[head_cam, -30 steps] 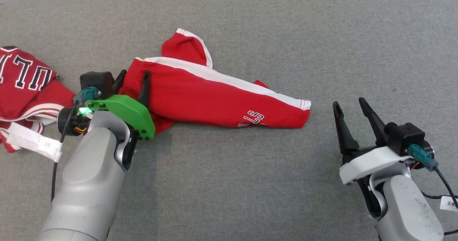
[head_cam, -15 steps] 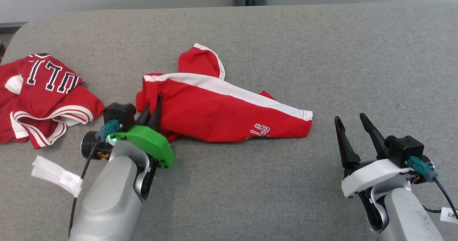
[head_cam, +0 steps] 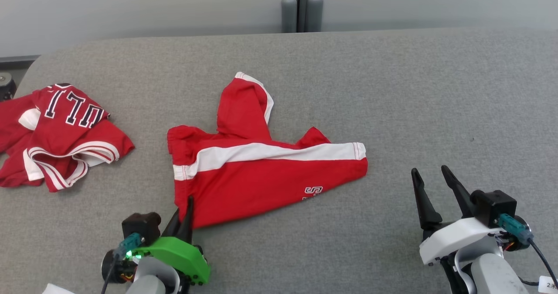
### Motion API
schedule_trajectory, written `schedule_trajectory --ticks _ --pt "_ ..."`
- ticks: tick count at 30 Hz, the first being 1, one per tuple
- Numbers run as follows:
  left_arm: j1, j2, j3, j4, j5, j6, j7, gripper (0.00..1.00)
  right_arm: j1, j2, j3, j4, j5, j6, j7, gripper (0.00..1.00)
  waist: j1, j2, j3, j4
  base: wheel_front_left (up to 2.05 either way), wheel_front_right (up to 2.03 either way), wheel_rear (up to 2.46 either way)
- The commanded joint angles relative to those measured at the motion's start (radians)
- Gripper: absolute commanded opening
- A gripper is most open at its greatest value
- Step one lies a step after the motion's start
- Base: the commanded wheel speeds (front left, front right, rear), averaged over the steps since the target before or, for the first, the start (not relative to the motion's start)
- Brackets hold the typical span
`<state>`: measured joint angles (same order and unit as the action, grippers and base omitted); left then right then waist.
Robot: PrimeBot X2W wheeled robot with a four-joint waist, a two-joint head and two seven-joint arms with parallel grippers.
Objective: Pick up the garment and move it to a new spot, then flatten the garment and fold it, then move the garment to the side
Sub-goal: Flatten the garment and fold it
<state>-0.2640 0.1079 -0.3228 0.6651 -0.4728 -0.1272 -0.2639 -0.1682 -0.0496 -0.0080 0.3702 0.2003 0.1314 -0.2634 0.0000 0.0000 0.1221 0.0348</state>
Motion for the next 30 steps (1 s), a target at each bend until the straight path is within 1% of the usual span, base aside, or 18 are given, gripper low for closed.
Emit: schedule_trajectory --ticks 1,2,4,11,14,17,24,30 --pt "0.021 0.0 0.018 -0.016 0.014 0.0 -0.001 0.61 0.016 -0.003 0.001 0.002 0.001 -0.001 -0.002 1.0 0.0 0.0 -0.002 -0.002 0.0 0.0 0.0" --pt "0.034 -0.002 0.028 -0.028 0.021 0.0 0.0 0.81 0.019 -0.003 0.003 0.002 0.003 -0.001 -0.002 1.0 0.0 0.0 -0.002 -0.004 0.0 0.0 0.0" --pt "0.056 -0.009 0.051 -0.045 0.027 -0.001 0.0 1.0 0.019 -0.003 0.004 0.0 0.006 -0.001 -0.002 1.0 0.0 0.0 0.0 -0.004 0.0 0.0 0.0" --pt "0.065 -0.024 0.155 -0.159 0.087 0.003 0.0 1.0 -0.007 -0.003 0.013 -0.009 0.005 -0.001 -0.002 1.0 0.0 0.0 0.025 -0.005 0.0 0.0 0.0" --pt "0.049 -0.03 0.169 -0.169 0.091 -0.001 0.0 1.0 -0.019 -0.003 0.019 -0.01 0.006 -0.001 -0.002 1.0 0.0 0.0 0.033 -0.007 0.0 0.0 0.0" --pt "0.016 -0.036 0.145 -0.139 0.068 -0.004 -0.001 1.0 -0.031 -0.003 0.027 -0.012 0.01 -0.001 -0.002 1.0 0.0 0.0 0.041 -0.008 0.0 0.0 0.0" --pt "-0.058 0.0 0.055 -0.078 -0.033 -0.005 -0.001 1.0 -0.044 -0.003 0.037 -0.017 0.013 -0.001 -0.002 1.0 0.0 0.0 0.061 -0.012 0.0 0.0 0.0" --pt "-0.085 0.025 0.038 -0.093 -0.101 -0.005 -0.001 1.0 -0.044 -0.003 0.033 -0.02 0.012 -0.001 -0.002 1.0 0.0 0.0 0.072 -0.009 0.0 0.0 0.0"
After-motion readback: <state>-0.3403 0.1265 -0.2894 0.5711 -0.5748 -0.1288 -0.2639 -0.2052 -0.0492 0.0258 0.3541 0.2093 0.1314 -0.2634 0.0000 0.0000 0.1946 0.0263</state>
